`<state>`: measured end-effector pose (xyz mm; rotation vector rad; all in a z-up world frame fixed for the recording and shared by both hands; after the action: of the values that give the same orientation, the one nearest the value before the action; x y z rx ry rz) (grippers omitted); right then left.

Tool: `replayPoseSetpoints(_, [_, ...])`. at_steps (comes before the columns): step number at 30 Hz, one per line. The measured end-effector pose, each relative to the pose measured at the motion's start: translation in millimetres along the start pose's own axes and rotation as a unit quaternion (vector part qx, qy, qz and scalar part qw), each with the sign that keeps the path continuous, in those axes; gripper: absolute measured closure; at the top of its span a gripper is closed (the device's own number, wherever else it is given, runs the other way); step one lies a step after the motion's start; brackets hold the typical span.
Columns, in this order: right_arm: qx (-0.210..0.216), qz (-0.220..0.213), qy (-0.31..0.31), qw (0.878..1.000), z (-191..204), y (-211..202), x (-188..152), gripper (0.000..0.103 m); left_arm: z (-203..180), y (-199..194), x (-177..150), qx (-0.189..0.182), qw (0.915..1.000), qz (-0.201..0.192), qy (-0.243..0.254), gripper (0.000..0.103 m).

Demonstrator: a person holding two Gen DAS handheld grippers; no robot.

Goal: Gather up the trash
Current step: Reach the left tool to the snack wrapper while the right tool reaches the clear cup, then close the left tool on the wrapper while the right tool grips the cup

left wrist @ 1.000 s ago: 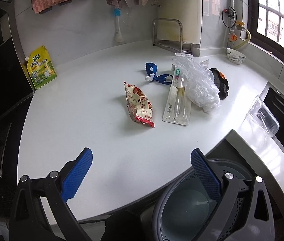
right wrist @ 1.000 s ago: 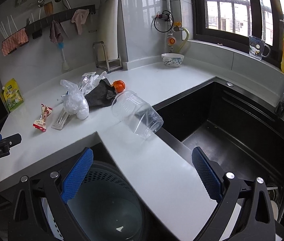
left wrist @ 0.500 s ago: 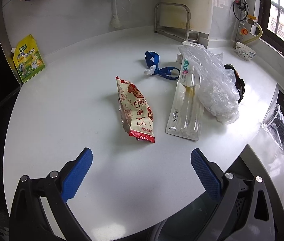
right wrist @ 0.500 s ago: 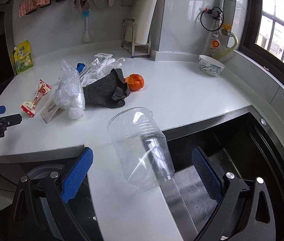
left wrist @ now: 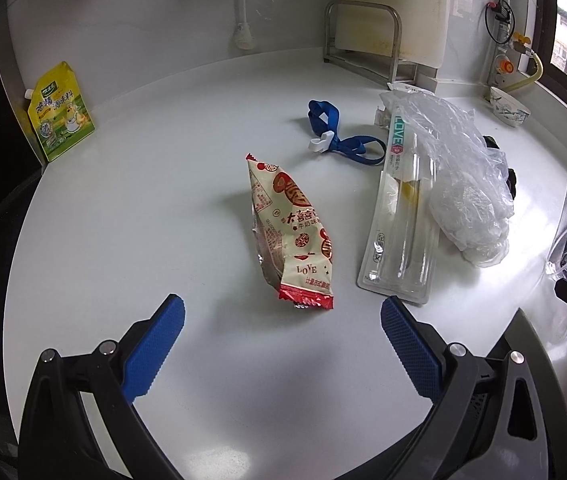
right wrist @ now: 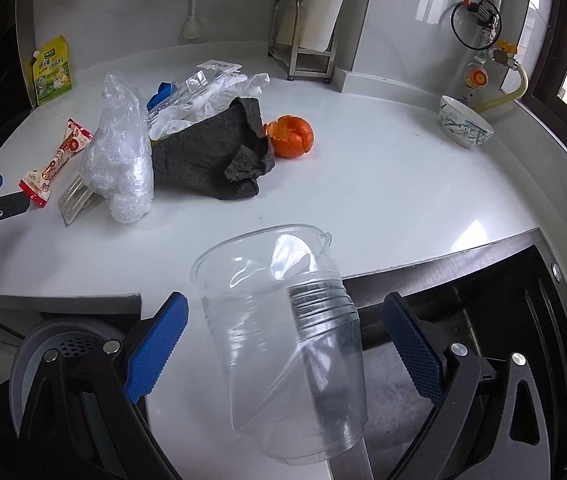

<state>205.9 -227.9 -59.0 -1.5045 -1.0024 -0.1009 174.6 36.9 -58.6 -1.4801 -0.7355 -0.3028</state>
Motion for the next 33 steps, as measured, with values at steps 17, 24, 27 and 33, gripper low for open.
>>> replayPoseSetpoints(17, [0.012, -0.033, 0.055, 0.998, 13.7, -15.1, 5.9, 0.029, 6.4, 25.7, 23.5, 0.017, 0.9994, -0.006, -0.029, 0.006])
replayPoseSetpoints(24, [0.017, -0.048, 0.099, 0.994, 18.0, -27.0, 2.8, 0.029, 4.7, 39.5, 28.8, 0.037, 0.9986, -0.012, -0.037, 0.007])
replayPoseSetpoints(27, [0.019, -0.048, 0.108, 0.993, 21.2, -30.3, 0.6, 0.029, 3.9, 37.8, 27.7, 0.037, 0.9987, -0.019, -0.03, 0.021])
replayPoseSetpoints(33, [0.018, -0.052, 0.125, 0.991, 30.3, -38.8, -5.6, 0.029, 8.3, 40.7, 23.5, 0.008, 0.9993, 0.002, -0.036, 0.066])
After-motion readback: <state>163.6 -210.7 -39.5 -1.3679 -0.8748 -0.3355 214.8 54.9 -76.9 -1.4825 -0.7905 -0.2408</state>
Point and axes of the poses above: each gripper's, at about its wrist camera, not at the fingertips, and y roughly the way its jaws point, z to its left, x to its top, the point moved 3 cm from there along y, roughly the way its jaws point, and after that the axes turned 11 degrees about -y, right-handed, at the moved point
